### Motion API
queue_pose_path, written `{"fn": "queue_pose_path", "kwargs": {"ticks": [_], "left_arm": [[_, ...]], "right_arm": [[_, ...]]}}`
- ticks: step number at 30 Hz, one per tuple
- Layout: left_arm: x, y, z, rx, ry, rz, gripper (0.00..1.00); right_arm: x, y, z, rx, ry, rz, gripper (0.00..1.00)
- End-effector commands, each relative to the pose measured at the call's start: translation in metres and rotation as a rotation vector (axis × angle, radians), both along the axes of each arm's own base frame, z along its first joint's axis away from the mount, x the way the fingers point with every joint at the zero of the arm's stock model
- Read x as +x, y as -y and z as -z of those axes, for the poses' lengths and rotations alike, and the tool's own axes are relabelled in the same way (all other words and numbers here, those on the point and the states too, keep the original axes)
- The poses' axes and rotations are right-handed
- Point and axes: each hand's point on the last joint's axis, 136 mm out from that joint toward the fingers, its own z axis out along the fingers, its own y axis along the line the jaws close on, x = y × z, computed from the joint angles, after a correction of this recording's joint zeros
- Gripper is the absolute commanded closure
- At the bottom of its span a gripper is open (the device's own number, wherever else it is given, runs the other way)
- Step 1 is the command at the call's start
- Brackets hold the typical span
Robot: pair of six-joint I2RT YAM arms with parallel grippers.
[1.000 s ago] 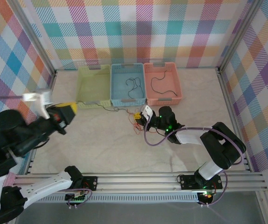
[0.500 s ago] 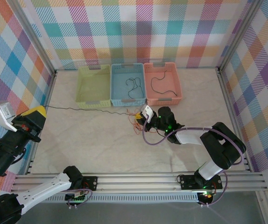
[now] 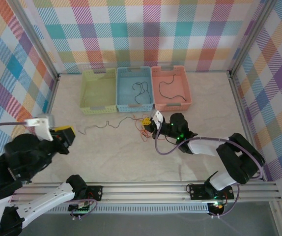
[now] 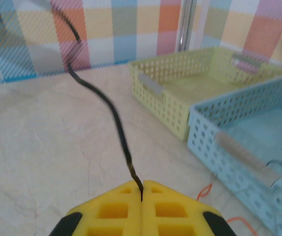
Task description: Untangle the cables
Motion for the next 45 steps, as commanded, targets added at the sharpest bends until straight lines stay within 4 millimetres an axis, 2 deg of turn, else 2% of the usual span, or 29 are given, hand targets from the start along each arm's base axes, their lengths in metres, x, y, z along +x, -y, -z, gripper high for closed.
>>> {"fn": "queue_pose_path", "kwargs": {"ticks": [1, 4, 7, 12, 15, 20, 25, 31, 36, 39, 42, 45], "left_arm": [[0.000, -0.002, 0.026, -0.007, -0.059, -0.030, 0.51], [0.004, 0.013, 0.043, 0.003, -0.106, 0.004, 0.31], [0.007, 0.044, 0.048, -0.003, -0.138, 0.121, 0.23], [0.005, 0.129, 0.049, -0.034, -0.192, 0.486, 0.22], [0.018, 0.158, 0.054, 0.022, -0.203, 0.568, 0.22], [0.043, 0.191, 0.055, 0.118, -0.179, 0.647, 0.23], [0.058, 0.207, 0.055, 0.194, -0.116, 0.697, 0.23], [0.064, 0.225, 0.061, 0.239, -0.098, 0.780, 0.21], [0.082, 0.225, 0.067, 0.300, -0.056, 0.730, 0.20], [0.084, 0.229, 0.067, 0.282, -0.045, 0.745, 0.24], [0.086, 0.233, 0.074, 0.267, -0.068, 0.750, 0.35], [0.088, 0.232, 0.081, 0.251, -0.093, 0.735, 0.34]], "right_arm": [[-0.011, 0.002, -0.041, 0.084, 0.059, -0.034, 1.00], [-0.019, 0.006, -0.060, 0.105, 0.097, -0.050, 1.00], [-0.028, 0.007, -0.068, 0.111, 0.127, -0.085, 1.00], [-0.038, 0.005, -0.064, 0.112, 0.127, -0.139, 1.00], [-0.041, 0.004, -0.063, 0.112, 0.127, -0.154, 1.00], [-0.045, 0.003, -0.058, 0.107, 0.124, -0.179, 1.00], [-0.049, 0.003, -0.057, 0.112, 0.123, -0.200, 1.00], [-0.056, 0.001, -0.058, 0.118, 0.123, -0.240, 1.00], [-0.060, -0.001, -0.056, 0.118, 0.118, -0.270, 1.00], [-0.061, -0.001, -0.054, 0.117, 0.115, -0.278, 1.00], [-0.061, -0.001, -0.055, 0.117, 0.117, -0.275, 1.00], [-0.060, -0.001, -0.055, 0.120, 0.114, -0.271, 1.00]]}}
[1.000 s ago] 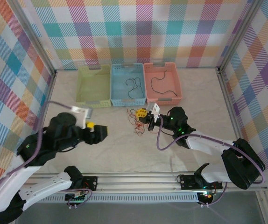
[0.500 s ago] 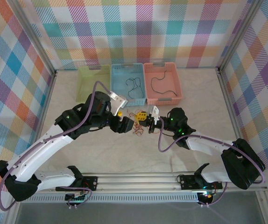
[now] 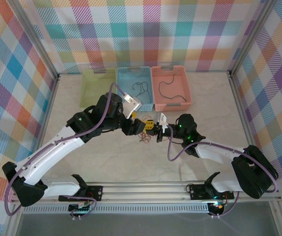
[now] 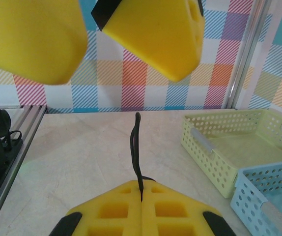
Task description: Untangle the cables
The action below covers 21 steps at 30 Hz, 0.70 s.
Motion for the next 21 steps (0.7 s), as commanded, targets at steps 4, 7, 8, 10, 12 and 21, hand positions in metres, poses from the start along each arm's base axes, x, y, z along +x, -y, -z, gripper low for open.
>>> {"fn": "queue_pose_path", "kwargs": {"ticks": [4, 7, 8, 10, 12, 21], "left_arm": [[0.005, 0.003, 0.016, -0.015, -0.033, -0.011, 0.32], [0.008, 0.003, 0.023, -0.009, -0.058, -0.024, 0.29], [0.009, 0.003, 0.026, -0.008, -0.067, -0.024, 0.30], [0.009, 0.005, 0.030, -0.013, -0.085, -0.022, 0.34], [0.009, 0.006, 0.034, -0.016, -0.099, -0.019, 0.40], [0.014, 0.002, 0.039, -0.008, -0.113, -0.054, 0.71]], "right_arm": [[-0.004, 0.000, -0.002, 0.016, 0.022, -0.022, 1.00], [-0.004, 0.000, -0.002, 0.016, 0.021, -0.022, 1.00], [-0.004, 0.001, -0.002, 0.016, 0.024, -0.020, 1.00], [-0.004, 0.001, -0.002, 0.014, 0.023, -0.018, 1.00], [-0.004, 0.001, -0.002, 0.014, 0.023, -0.017, 1.00], [-0.003, 0.001, -0.002, 0.014, 0.021, -0.011, 1.00]]}}
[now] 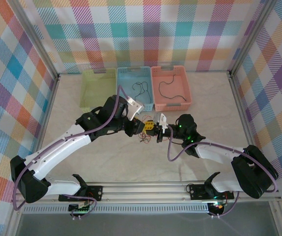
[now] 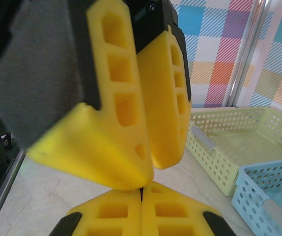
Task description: Untangle the cables
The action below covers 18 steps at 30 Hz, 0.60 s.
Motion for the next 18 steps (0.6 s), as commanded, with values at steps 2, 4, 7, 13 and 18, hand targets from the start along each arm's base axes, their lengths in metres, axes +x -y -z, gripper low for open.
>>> {"fn": "queue_pose_path", "kwargs": {"ticks": [2, 4, 7, 13, 18], "left_arm": [[0.006, -0.003, -0.006, -0.021, 0.021, -0.025, 0.81], [0.007, -0.005, -0.006, -0.021, 0.024, -0.034, 0.94], [0.008, -0.008, -0.012, -0.030, 0.042, -0.052, 1.00], [-0.008, -0.013, -0.043, -0.101, 0.039, -0.041, 1.00], [-0.024, -0.018, -0.065, -0.128, 0.002, -0.017, 1.00]], "right_arm": [[-0.003, 0.001, -0.005, 0.017, 0.027, -0.009, 1.00], [-0.003, 0.002, -0.005, 0.017, 0.029, -0.007, 1.00], [-0.002, 0.002, -0.005, 0.017, 0.027, -0.004, 0.95], [0.006, 0.005, -0.005, 0.015, 0.018, 0.050, 0.52], [0.010, 0.004, -0.001, 0.013, 0.006, 0.068, 0.47]]}}
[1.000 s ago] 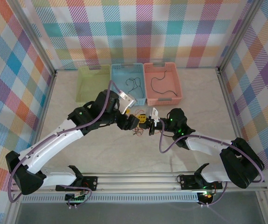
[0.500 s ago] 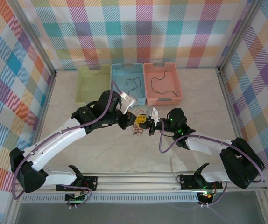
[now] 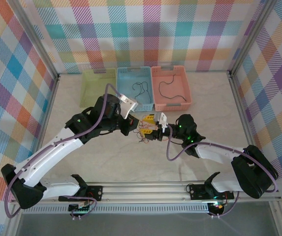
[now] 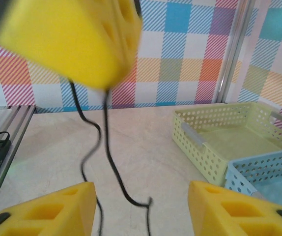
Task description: Untangle the cables
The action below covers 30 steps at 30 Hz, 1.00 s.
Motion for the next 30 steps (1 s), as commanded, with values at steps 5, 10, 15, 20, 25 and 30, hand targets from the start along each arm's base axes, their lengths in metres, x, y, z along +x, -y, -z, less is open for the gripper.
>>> {"fn": "queue_pose_path", "kwargs": {"ticks": [5, 10, 15, 20, 25, 30], "left_arm": [[-0.025, -0.009, -0.043, -0.081, -0.029, 0.036, 1.00], [-0.035, -0.010, -0.064, -0.116, -0.021, 0.067, 1.00], [-0.036, -0.009, -0.073, -0.132, -0.015, 0.070, 1.00], [-0.036, -0.009, -0.084, -0.150, -0.005, 0.070, 1.00], [-0.041, -0.007, -0.098, -0.185, 0.001, 0.093, 1.00], [-0.040, -0.012, -0.109, -0.197, 0.028, 0.066, 1.00]], "right_arm": [[0.007, -0.002, 0.004, 0.005, -0.014, 0.016, 0.45], [0.011, -0.006, 0.013, -0.007, -0.047, 0.010, 0.46], [0.011, -0.013, 0.021, -0.022, -0.078, -0.017, 0.47], [0.016, -0.016, 0.031, -0.048, -0.105, -0.009, 0.50], [0.024, -0.018, 0.043, -0.074, -0.135, 0.016, 0.53], [0.026, -0.021, 0.049, -0.083, -0.149, 0.014, 0.53]]}}
